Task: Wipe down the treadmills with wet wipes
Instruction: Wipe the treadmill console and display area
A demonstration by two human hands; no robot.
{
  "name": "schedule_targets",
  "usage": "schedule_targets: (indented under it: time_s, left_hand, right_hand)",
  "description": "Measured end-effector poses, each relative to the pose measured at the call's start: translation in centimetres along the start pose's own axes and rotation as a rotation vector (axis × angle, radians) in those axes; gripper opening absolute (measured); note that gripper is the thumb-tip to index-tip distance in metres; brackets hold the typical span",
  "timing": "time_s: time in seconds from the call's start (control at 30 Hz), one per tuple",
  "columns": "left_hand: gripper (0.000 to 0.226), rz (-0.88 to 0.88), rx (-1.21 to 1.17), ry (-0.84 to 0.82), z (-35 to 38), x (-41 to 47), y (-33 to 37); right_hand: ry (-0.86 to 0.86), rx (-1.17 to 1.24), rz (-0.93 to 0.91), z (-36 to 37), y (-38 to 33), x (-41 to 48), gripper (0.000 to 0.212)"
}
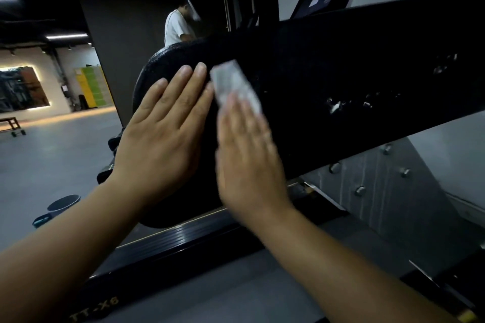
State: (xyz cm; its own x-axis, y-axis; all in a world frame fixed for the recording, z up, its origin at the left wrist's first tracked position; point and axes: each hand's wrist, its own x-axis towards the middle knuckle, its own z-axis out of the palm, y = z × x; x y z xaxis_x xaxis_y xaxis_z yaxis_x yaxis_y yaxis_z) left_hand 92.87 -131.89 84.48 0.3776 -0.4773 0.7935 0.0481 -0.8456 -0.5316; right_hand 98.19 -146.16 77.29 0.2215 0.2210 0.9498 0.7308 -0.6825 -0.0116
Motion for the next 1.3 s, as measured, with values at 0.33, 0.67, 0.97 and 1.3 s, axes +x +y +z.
schedule_targets:
  time_s: [0.33, 0.67, 0.97, 1.3]
  left_hand:
    - [0.054, 0.026, 0.012, -0.036, 0.1, -1.2, 0.4]
    - [0.054, 0.033, 0.005, -0.036, -0.1, -1.0, 0.7]
    - [0.056, 0.056, 0.029, -0.051, -0.2, -0.1, 0.7]
    - [0.056, 0.039, 0.012, -0.064, -0.3, 0.9, 1.2]
  right_hand:
    - [-0.05, 0.052, 0.001, 3.5, -2.5, -9.4, 0.078]
    - [0.097, 0.169, 0.262, 0.5, -0.6, -2.0, 0.066]
    - [0.1, 0.052, 0.308, -2.0, 4.3, 1.0, 0.062]
    - [0.021, 0.035, 0.071, -1.1, 2.4, -1.2, 0.058]
